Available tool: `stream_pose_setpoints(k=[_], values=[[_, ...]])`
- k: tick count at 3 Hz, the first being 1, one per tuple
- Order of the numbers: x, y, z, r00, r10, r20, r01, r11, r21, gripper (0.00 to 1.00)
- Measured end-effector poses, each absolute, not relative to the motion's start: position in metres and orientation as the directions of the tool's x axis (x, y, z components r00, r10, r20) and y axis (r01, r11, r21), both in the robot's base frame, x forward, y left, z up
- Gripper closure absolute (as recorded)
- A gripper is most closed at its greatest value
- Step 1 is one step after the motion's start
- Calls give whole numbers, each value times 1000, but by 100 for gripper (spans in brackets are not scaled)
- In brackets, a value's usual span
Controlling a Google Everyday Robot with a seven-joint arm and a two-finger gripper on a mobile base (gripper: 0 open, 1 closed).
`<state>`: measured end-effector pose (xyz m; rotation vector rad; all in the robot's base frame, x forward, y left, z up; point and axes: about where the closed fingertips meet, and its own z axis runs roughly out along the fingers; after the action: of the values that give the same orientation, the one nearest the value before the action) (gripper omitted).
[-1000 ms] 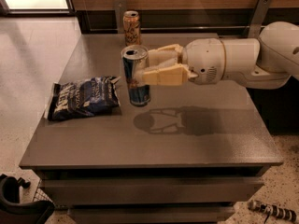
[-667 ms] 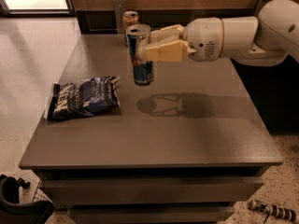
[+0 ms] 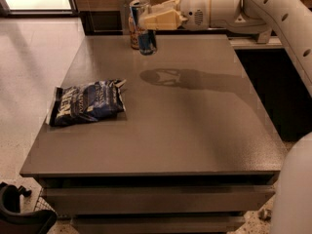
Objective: Move redbull can near orange can
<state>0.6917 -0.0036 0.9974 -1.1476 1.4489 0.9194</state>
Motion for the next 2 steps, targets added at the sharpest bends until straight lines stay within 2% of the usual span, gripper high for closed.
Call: stream_pose_setpoints(k=[2], values=[[775, -41, 1000, 66, -141, -988, -912, 392, -117, 100]])
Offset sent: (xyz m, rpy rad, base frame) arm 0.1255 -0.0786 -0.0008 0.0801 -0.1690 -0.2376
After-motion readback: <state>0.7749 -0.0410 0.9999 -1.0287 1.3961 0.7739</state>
